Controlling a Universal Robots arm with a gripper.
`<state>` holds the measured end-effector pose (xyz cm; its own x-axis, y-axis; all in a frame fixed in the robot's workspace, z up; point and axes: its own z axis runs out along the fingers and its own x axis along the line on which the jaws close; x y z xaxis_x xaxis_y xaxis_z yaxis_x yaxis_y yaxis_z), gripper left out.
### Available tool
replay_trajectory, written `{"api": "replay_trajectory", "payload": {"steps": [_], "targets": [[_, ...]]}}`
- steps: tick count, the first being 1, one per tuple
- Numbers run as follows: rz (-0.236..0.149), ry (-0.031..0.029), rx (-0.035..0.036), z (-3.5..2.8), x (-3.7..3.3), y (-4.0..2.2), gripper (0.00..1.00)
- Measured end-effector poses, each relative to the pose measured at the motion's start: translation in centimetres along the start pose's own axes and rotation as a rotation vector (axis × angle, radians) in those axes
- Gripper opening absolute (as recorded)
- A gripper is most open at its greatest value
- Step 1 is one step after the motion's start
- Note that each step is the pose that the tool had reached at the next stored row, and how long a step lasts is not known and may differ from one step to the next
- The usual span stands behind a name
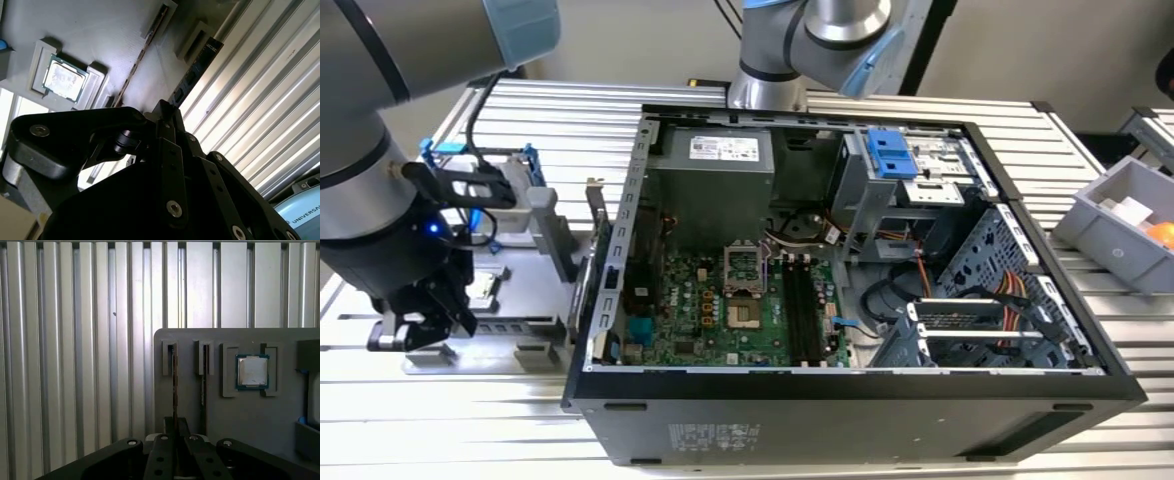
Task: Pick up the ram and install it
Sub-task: 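Pick up the ram and move it above insertion slot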
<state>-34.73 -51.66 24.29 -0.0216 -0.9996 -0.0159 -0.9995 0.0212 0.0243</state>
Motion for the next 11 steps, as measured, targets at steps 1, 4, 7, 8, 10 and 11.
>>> {"api": "replay_trajectory", "payload": {"steps": [1,4,7,8,10,11], "targets": [[0.000,0.0000,0.0000,-0.05,0.00,0.00,0.00],[0.000,-0.0002,0.0002,-0.18,0.00,0.00,0.00],[0.000,0.0000,0.0002,-0.30,0.00,0.01,0.00],[0.000,0.0001,0.0001,-0.35,-0.01,0.01,0.00],[0.000,0.0001,0.0000,-0.51,-0.01,0.01,0.00],[0.000,0.0001,0.0000,-0.59,-0.01,0.02,0.00]]}}
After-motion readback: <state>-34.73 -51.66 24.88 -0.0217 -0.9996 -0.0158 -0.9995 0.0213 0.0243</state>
